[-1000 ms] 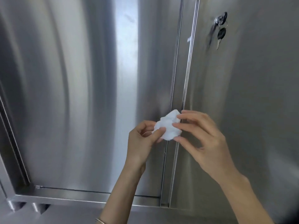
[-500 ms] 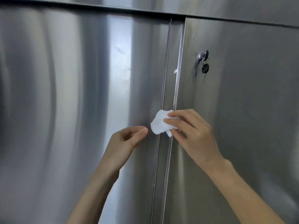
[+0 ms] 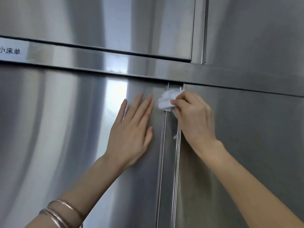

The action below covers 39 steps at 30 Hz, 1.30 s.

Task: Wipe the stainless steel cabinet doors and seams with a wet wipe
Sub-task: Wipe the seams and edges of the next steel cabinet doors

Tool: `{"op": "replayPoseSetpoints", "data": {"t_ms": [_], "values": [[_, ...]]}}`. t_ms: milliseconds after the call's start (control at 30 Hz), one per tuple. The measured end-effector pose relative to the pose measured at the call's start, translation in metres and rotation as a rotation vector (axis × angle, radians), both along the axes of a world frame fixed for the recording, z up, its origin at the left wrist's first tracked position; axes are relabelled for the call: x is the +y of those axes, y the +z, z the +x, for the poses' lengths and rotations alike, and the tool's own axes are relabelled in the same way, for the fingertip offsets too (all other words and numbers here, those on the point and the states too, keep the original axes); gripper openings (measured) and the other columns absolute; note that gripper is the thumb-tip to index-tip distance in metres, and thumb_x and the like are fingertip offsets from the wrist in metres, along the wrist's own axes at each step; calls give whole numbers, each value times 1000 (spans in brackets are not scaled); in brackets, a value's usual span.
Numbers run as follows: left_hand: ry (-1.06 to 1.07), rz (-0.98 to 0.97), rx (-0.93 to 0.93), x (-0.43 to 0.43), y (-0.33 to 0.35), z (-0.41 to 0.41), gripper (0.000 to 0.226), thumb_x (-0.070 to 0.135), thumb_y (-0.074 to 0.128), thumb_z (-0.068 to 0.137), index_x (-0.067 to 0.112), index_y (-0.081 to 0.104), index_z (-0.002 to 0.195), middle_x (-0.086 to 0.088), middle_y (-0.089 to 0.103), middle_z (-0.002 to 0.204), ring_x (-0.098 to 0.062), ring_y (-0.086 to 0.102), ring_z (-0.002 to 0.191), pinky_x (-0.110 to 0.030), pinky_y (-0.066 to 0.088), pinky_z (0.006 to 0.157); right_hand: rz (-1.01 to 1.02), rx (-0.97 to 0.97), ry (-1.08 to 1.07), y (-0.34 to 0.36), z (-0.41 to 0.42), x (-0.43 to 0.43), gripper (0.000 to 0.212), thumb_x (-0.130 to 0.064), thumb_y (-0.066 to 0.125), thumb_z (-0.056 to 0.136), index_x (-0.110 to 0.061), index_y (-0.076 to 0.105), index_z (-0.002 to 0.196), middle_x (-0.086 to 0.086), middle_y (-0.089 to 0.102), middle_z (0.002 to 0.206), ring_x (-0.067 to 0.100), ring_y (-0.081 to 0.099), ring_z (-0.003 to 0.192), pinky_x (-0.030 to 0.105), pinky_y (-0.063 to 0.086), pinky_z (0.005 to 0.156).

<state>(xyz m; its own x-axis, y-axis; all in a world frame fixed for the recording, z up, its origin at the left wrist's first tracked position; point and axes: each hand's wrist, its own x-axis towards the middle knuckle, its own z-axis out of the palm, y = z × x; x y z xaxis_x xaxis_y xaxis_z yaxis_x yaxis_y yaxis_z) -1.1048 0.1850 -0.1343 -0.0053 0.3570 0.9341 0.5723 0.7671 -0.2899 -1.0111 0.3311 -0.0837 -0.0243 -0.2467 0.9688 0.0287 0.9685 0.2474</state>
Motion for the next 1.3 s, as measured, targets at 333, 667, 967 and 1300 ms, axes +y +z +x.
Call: {"op": "replayPoseSetpoints", "data": {"t_ms": [333, 667, 967, 1300], "values": [[-6, 38, 75, 8, -14, -39, 57, 32, 32, 97, 9, 28, 149, -3, 22, 158, -20, 14, 148, -43, 11, 120, 31, -285, -158, 19, -1, 3, 54, 5, 57, 86, -7, 47, 137, 3, 46, 143, 19, 45, 130, 30, 46, 93], [-5, 50, 80, 7, -14, -38, 58, 31, 34, 97, 9, 27, 150, -4, 22, 158, -20, 16, 147, -44, 12, 120, 89, -271, -155, -5, 1, 5, 47, 10, 79, 65, -2, 69, 110, 8, 64, 122, 22, 61, 112, 31, 58, 72], [-2, 59, 82, 7, -15, -38, 57, 31, 32, 98, 10, 26, 150, -3, 21, 159, -20, 16, 147, -42, 10, 120, 8, -298, -196, 5, 7, -5, 14, -5, 66, 81, -10, 71, 93, -2, 68, 114, 26, 68, 85, 29, 46, 55], [-11, 68, 73, 7, -16, -39, 59, 31, 34, 96, 10, 26, 151, -2, 21, 159, -19, 16, 147, -43, 13, 120, -17, -79, -13, -6, 2, -4, 15, -2, 71, 78, -10, 73, 91, 1, 73, 87, 29, 64, 56, 32, 49, 43]]}}
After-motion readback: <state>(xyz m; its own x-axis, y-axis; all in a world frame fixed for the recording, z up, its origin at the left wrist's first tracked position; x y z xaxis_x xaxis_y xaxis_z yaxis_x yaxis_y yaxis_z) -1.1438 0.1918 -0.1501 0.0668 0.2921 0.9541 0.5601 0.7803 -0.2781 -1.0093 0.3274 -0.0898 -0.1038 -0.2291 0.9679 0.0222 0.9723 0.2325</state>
